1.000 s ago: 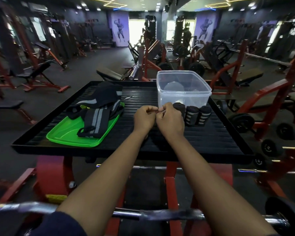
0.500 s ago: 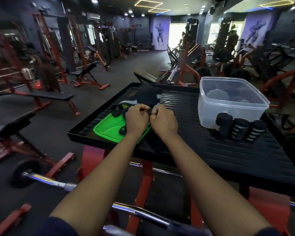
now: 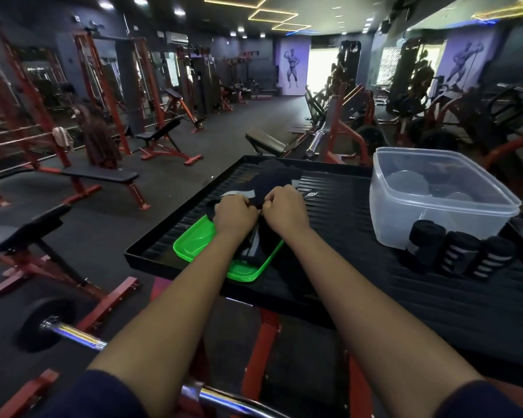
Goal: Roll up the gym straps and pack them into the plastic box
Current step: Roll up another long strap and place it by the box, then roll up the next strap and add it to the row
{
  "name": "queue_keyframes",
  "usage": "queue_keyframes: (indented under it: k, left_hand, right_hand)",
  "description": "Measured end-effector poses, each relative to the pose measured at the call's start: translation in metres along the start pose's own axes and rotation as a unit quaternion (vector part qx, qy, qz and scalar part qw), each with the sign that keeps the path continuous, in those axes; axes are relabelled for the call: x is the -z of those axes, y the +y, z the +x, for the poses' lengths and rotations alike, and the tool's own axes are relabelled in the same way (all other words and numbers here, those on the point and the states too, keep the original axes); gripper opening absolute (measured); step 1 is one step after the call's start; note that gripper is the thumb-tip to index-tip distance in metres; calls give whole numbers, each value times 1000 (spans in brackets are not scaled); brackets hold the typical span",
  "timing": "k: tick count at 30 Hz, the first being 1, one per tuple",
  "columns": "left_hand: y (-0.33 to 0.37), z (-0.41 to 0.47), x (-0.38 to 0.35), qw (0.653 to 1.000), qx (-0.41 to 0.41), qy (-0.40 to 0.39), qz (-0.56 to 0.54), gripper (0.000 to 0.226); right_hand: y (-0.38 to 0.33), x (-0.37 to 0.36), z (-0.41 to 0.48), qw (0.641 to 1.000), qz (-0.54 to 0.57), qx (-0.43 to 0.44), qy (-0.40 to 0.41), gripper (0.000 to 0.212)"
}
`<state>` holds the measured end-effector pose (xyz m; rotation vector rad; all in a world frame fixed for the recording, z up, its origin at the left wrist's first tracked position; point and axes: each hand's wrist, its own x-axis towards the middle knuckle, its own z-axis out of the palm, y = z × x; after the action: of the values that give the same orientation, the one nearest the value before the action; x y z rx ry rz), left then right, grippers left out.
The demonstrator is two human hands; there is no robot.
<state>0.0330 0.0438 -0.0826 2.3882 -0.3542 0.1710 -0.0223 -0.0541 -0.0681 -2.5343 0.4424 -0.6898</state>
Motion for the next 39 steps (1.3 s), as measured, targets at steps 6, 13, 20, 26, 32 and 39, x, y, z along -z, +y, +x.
queue_keyframes:
  k: [6, 13, 20, 26, 32, 39]
  left_hand:
    - [-4, 15, 0, 992, 6, -60, 111, 56]
    - [-16, 40, -2, 964, -59, -128, 224, 64]
    - [-16, 31, -3, 954, -246, 15, 169, 71]
    - [10, 20, -17, 921, -384, 60, -13, 46]
    - [46, -7, -31, 894, -374, 74, -237, 35]
    - [74, -38, -49, 832, -45, -108, -543, 14]
  right_hand:
    - [0, -15, 21, 996, -78, 24, -41, 29]
    - [11, -32, 22, 987, -91, 47, -122, 32]
    - [21, -37, 20, 996, -16, 53, -63, 31]
    - [14, -12, 21, 912, 354, -191, 86, 38]
    - [39, 15, 21, 775, 545, -288, 141, 43]
    - [62, 67, -10, 651, 649, -383, 86, 33]
